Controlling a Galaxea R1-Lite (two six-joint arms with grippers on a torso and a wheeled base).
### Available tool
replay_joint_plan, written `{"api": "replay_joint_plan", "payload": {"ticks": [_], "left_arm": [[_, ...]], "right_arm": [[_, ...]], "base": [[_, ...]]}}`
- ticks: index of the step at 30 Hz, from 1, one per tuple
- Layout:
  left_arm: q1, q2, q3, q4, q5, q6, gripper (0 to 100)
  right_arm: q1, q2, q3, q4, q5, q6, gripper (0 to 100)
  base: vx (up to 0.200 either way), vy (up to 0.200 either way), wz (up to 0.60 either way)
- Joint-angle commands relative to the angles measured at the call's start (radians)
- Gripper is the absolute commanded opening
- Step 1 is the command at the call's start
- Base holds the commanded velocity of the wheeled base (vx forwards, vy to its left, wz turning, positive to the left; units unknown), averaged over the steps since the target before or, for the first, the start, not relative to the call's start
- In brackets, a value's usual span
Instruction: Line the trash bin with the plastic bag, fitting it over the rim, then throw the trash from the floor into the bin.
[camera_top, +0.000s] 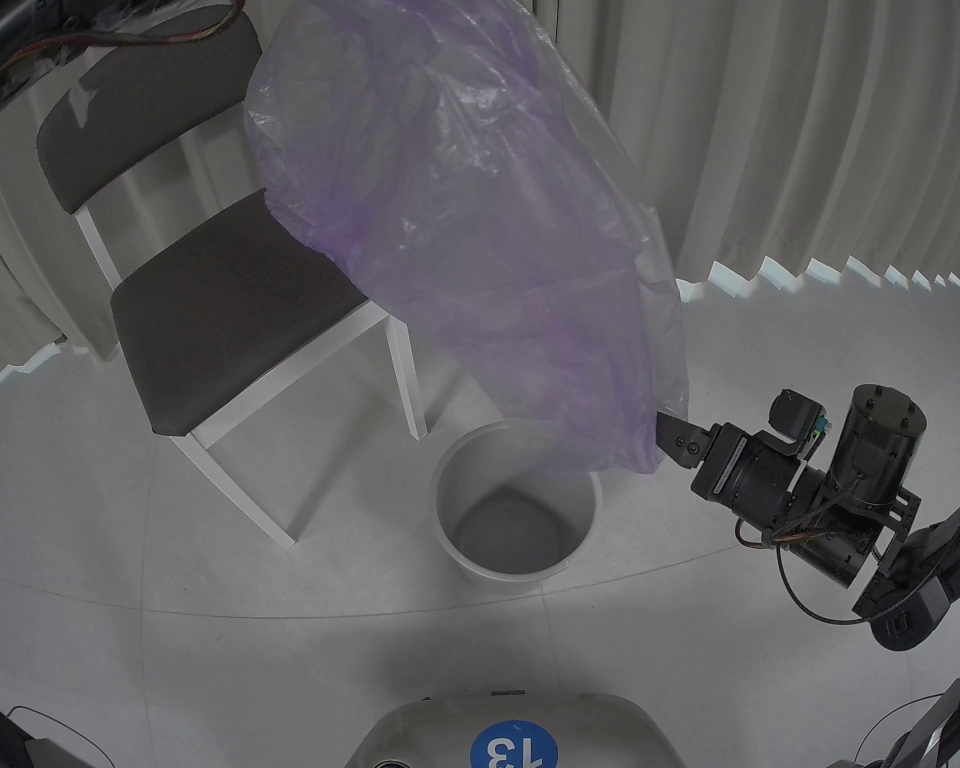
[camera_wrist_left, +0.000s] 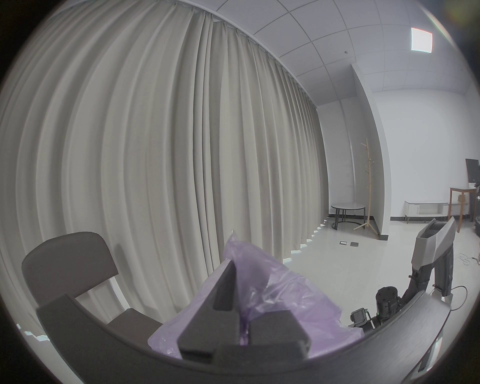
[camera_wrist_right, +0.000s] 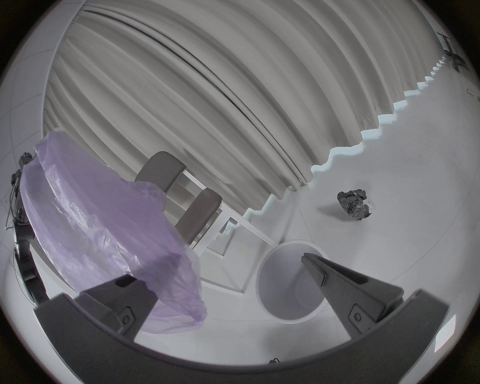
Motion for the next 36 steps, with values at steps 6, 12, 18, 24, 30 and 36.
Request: {"api": "replay_joint_plan", "payload": {"ticks": [6, 12, 18, 24, 30, 36], "left_arm": [[0.0, 0.002, -0.001, -0.001, 0.001, 0.001, 0], [0.0, 0.005, -0.001, -0.001, 0.001, 0.001, 0], [0.0, 0.008, -0.001, -0.015, 0.001, 0.001, 0], [0.0, 0.009, -0.001, -0.018, 0.001, 0.001, 0], [0.0, 0.014, -0.002, -0.02, -0.001, 0.001, 0], [-0.002, 0.015, -0.002, -0.021, -0.001, 0.001, 0]], "right_arm": [[0.006, -0.075, -0.026, 0.19, 0.001, -0.031, 100], [0.009, -0.104, -0.032, 0.214, 0.001, -0.029, 100], [0.009, -0.11, -0.034, 0.217, 0.001, -0.031, 100], [0.017, -0.117, -0.028, 0.221, 0.002, -0.031, 100], [0.049, -0.071, -0.046, 0.207, -0.012, -0.005, 100], [0.051, -0.064, -0.052, 0.204, -0.007, 0.029, 100]], "base": [[0.0, 0.0, 0.0], [0.0, 0.0, 0.0], [0.0, 0.0, 0.0], [0.0, 0.0, 0.0], [0.0, 0.0, 0.0], [0.0, 0.0, 0.0]]}}
